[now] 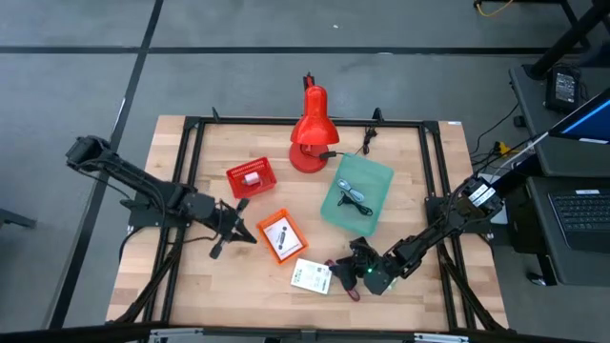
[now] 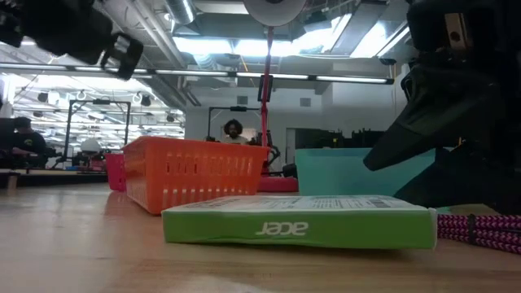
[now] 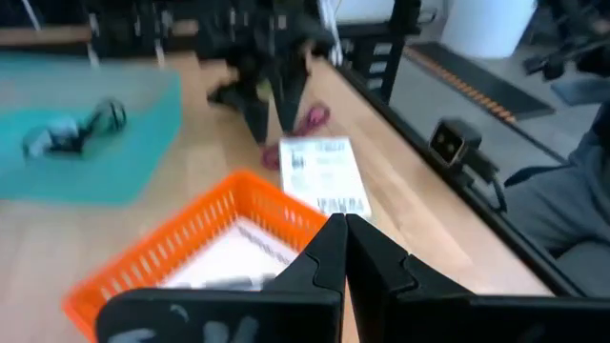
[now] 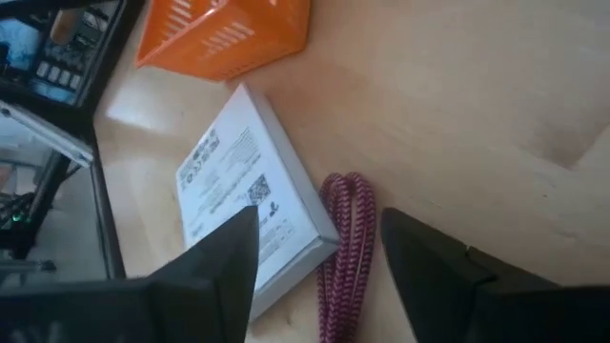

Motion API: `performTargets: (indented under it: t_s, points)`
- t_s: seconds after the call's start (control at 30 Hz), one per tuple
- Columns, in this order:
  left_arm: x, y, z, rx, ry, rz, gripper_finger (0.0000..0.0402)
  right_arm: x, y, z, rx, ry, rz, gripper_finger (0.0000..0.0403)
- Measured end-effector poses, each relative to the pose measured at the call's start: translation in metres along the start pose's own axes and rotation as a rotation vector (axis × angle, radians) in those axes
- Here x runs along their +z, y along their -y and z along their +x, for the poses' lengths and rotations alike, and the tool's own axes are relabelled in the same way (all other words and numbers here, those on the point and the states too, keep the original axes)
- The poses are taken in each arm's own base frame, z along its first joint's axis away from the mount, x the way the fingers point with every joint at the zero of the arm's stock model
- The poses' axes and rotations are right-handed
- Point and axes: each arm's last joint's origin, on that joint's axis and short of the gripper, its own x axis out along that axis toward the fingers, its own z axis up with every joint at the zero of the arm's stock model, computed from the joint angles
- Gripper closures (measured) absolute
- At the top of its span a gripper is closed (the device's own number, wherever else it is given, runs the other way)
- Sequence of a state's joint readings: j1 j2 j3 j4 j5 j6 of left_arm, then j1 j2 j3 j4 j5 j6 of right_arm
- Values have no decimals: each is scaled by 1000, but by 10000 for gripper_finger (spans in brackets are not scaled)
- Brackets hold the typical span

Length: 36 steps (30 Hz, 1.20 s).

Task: Pick and place items into bin
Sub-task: Put the white card reader box into the orange bin

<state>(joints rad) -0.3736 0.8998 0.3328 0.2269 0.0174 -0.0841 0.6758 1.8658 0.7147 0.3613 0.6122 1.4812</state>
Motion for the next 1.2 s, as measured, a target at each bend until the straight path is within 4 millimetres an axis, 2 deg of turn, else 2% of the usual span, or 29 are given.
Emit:
performTargets:
  t_s: [0.2,0.43,0.6,0.97,1.2]
  points:
    - [-16,14,19,13,-129,-94,400,4,-4,-4,20,-5,-21,202]
    - [-3,40,48,-60,-189,-43,400,4,-7,-5,43,-2,-49,202]
    - [4,56,71,-50,-246,-7,400,4,-10,-6,59,0,-68,202]
    - [0,71,127,-56,-348,-32,400,1,-16,-9,116,5,-140,202]
    - [2,77,136,-53,-335,-53,400,-7,-30,-16,191,-4,-149,203]
